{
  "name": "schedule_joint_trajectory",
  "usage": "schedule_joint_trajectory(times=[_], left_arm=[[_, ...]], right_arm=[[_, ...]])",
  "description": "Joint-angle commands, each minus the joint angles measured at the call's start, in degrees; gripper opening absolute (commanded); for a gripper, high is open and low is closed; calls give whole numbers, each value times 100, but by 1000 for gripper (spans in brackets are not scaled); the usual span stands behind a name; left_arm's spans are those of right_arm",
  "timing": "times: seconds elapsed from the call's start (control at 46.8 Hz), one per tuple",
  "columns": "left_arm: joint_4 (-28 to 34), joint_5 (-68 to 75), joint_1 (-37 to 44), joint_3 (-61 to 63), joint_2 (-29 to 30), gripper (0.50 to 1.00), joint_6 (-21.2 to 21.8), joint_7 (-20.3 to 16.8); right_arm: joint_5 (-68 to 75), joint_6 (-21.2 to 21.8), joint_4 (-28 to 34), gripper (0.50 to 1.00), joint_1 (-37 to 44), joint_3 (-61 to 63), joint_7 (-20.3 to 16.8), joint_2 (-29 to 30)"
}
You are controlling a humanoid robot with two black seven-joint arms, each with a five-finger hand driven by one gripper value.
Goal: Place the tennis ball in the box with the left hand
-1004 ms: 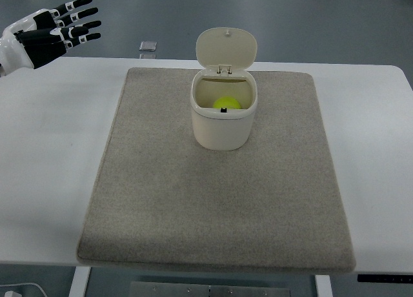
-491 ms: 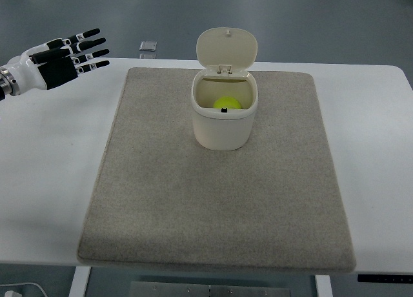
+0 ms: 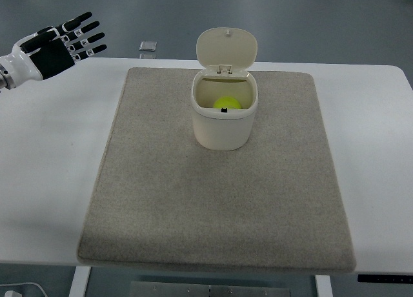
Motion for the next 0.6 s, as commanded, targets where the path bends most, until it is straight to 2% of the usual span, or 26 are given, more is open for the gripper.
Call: schedule_joint_trajectory(times=[0.0, 0.577], left_arm=[[8, -9, 2, -8, 24, 994, -1, -1], [-10, 9, 116, -245, 103, 994, -1, -1]], right_arm=[[0, 2, 0, 940, -1, 0, 2, 0], [53, 10, 70, 938, -36, 0, 2, 0]])
